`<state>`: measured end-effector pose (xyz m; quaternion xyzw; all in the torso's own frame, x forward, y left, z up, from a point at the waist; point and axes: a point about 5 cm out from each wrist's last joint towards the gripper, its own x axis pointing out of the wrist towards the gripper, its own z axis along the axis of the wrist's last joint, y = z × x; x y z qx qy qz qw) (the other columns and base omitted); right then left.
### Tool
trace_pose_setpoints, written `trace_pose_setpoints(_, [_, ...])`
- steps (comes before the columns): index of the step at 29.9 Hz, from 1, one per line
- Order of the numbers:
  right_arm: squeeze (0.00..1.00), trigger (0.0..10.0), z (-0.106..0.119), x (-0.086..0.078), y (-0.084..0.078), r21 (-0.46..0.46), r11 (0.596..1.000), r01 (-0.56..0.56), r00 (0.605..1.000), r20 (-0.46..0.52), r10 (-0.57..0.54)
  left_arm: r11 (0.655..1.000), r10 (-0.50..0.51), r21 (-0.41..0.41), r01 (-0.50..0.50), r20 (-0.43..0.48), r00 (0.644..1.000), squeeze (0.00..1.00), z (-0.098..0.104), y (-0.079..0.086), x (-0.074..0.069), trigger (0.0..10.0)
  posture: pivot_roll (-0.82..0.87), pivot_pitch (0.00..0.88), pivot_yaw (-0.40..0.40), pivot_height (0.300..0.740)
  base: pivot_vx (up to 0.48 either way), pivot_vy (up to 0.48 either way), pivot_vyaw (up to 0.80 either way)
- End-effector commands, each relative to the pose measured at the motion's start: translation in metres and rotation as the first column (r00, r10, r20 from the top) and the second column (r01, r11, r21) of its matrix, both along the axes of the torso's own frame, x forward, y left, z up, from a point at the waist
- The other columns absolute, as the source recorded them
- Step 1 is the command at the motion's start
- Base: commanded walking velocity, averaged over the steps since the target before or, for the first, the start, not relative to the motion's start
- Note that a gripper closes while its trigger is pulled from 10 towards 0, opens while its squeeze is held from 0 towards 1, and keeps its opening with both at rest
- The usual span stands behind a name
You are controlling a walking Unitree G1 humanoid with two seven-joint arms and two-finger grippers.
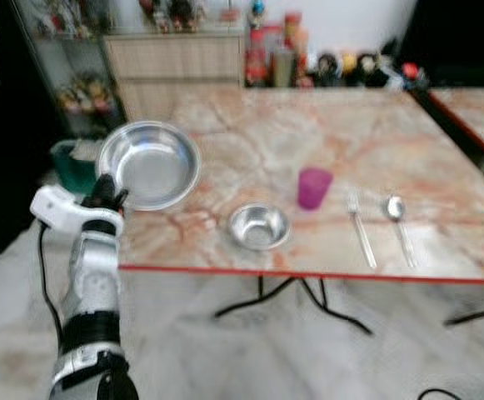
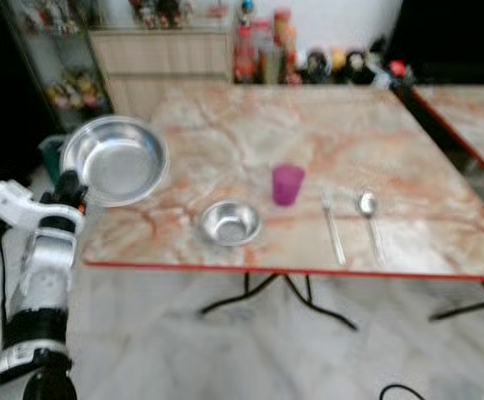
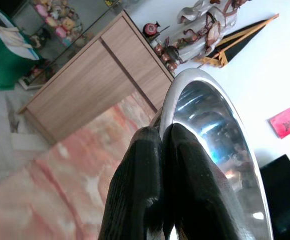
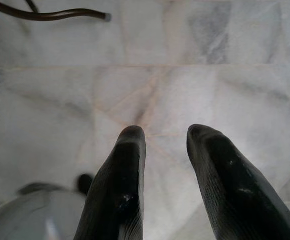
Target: Setting the table
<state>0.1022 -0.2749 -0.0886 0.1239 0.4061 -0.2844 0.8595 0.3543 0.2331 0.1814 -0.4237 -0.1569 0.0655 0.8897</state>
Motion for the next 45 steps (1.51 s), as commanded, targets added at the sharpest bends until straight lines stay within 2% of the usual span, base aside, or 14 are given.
trace_pose_setpoints(1, [0.0,10.0,0.0019,-0.0005,-0.0047,-0.039,0.999,-0.017,1.0,-0.013,0.016,1.0,-0.005,-0.002,0.005,0.021,1.0,0.0,0.0055,-0.003,0.0007,10.0,0.09,0.091,-0.007,0.74,0.0,-0.341,0.78])
trace_pose_setpoints(7, [0.0,10.0,0.0013,-0.0013,-0.0042,-0.028,1.0,-0.003,1.0,-0.011,0.003,1.0,-0.007,0.003,0.007,0.022,1.0,0.0,0.0066,-0.003,0.0007,10.0,0.09,0.089,-0.008,0.74,0.0,-0.338,0.71])
trace_pose_setpoints(10, [0.0,10.0,0.0001,-0.0026,-0.0029,-0.001,1.0,0.029,1.0,-0.006,-0.029,1.0,-0.009,0.003,0.009,0.022,1.0,0.0,0.0068,-0.003,0.0008,10.0,0.09,0.089,-0.007,0.74,0.0,-0.335,0.0])
trace_pose_setpoints(26, [0.0,10.0,0.0009,-0.0016,-0.0039,-0.034,0.999,-0.012,1.0,-0.026,0.011,1.0,-0.013,0.008,0.013,0.019,1.0,0.0,0.0061,-0.0018,0.0009,10.0,0.09,0.101,-0.006,0.74,0.0,-0.333,0.0])
trace_pose_setpoints(29, [0.0,10.0,0.0011,-0.001,-0.0042,-0.044,0.999,-0.029,0.999,-0.034,0.028,1.0,-0.014,0.011,0.013,0.018,1.0,0.0,0.0062,-0.0017,0.001,10.0,0.09,0.1,-0.006,0.74,0.0,-0.334,0.79])
trace_pose_setpoints(31, [0.0,10.0,-0.0003,-0.0029,-0.003,-0.023,1.0,0.02,0.999,-0.033,-0.021,1.0,-0.013,0.01,0.013,0.017,1.0,0.0,0.0059,-0.0017,0.001,10.0,0.09,0.101,-0.005,0.74,0.0,-0.334,0.0])
trace_pose_setpoints(45, [0.0,10.0,0.0002,-0.002,-0.0032,-0.03,1.0,0.001,0.999,-0.034,-0.002,1.0,-0.019,0.016,0.019,0.015,1.0,0.0,0.0062,-0.0026,0.0008,10.0,0.09,0.102,-0.006,0.74,0.0,-0.334,0.0])
